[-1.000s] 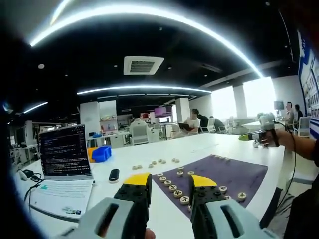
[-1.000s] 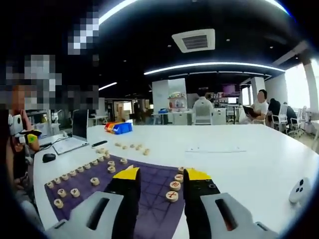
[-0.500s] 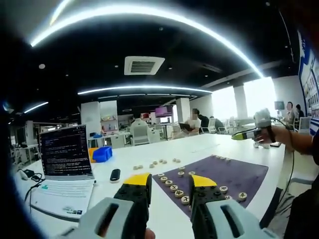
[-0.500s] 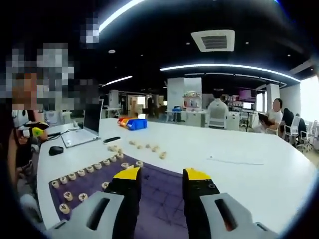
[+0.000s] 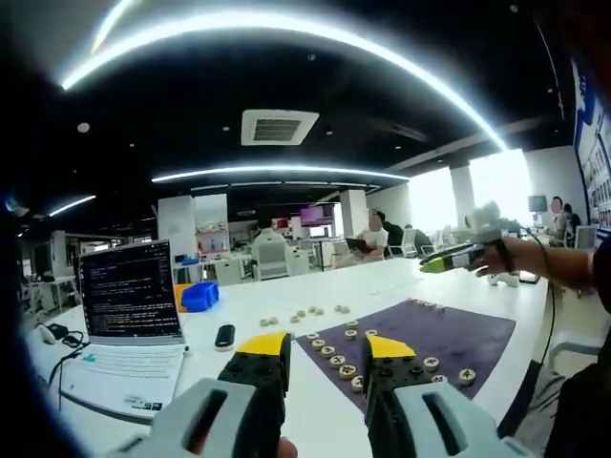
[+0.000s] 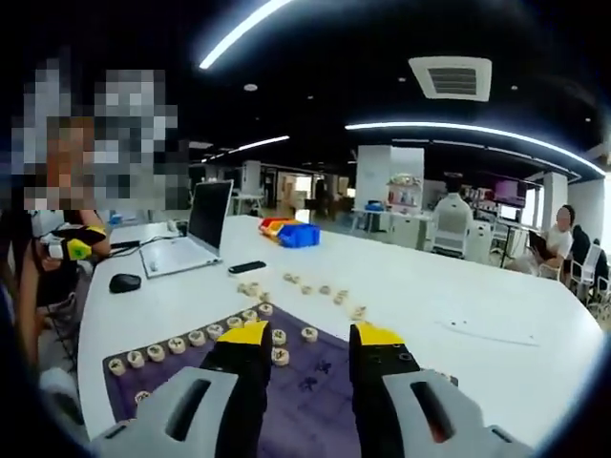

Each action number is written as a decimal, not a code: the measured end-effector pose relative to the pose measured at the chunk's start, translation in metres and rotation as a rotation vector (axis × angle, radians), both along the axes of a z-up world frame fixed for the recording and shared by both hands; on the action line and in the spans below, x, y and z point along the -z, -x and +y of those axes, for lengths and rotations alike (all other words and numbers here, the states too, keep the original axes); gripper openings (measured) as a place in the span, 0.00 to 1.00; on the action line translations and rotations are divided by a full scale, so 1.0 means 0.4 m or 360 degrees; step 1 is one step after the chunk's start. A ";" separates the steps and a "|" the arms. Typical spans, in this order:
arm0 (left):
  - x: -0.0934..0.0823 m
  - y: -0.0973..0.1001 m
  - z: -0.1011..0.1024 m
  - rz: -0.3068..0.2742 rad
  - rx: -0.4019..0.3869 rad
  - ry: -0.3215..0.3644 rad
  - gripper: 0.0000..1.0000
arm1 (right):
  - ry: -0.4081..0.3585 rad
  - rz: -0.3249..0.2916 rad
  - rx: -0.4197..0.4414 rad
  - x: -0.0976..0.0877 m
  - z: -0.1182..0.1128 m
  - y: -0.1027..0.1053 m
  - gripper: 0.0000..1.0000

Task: Pick up the chess pieces one by one and place each piece onto its starting position on the chessboard, setting the pieces on their correct points until all the chess pieces are arranged in the starting layout

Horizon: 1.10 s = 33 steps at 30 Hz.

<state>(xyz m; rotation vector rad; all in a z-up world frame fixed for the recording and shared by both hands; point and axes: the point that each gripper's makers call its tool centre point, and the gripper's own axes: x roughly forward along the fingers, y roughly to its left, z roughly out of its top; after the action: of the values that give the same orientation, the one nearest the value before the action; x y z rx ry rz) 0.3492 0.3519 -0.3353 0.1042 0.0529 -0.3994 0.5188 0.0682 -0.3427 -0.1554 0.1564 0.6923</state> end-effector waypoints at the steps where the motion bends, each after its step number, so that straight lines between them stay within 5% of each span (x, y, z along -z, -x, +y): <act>1: 0.000 0.000 0.000 0.0000 0.0000 0.0001 0.32 | 0.0000 -0.0002 -0.0011 -0.002 0.013 -0.004 0.33; 15: -0.004 0.002 0.006 -0.0009 -0.0003 0.0008 0.32 | 0.0210 0.0012 -0.0111 0.044 0.148 -0.096 0.33; 22: -0.002 0.000 0.009 -0.0004 -0.0006 0.0012 0.32 | 0.0132 0.0176 -0.0068 0.103 0.208 -0.205 0.33; 28: 0.000 -0.004 0.017 -0.0002 -0.0009 0.0023 0.32 | 0.0126 0.0187 0.0080 0.161 0.246 -0.344 0.33; 33: 0.001 -0.006 0.028 0.0001 -0.0026 0.0029 0.32 | 0.0158 0.0228 0.0101 0.210 0.304 -0.407 0.33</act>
<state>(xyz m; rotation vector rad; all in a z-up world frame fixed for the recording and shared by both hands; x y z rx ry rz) 0.3516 0.3632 -0.3357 0.0856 0.0507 -0.3838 0.6816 0.1897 -0.4269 -0.1951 0.3316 0.6328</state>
